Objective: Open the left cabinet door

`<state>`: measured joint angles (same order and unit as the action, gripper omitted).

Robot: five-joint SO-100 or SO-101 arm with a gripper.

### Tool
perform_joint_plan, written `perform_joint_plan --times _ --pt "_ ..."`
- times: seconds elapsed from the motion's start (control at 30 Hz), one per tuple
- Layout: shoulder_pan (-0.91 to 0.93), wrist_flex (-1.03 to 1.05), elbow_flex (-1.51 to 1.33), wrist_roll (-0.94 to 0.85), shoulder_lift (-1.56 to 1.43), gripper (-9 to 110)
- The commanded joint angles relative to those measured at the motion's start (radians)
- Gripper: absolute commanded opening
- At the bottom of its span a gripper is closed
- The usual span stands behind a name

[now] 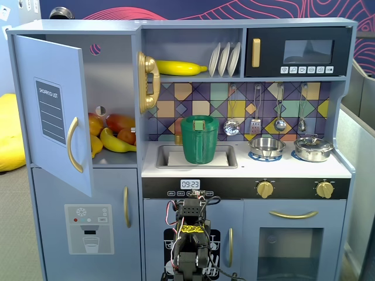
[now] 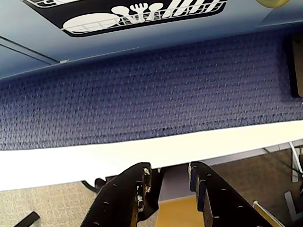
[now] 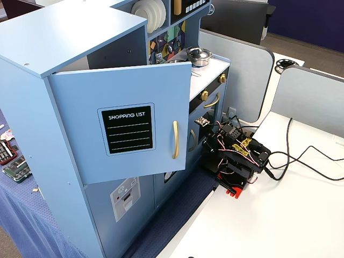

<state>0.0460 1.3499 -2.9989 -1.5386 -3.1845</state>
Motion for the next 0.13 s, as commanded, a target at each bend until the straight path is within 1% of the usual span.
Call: perform_joint_plan --times 0.0,0.1 --pt "0.005 0.184 0.002 0.002 0.006 2" --pt "0.005 0.184 0.002 0.002 0.006 2"
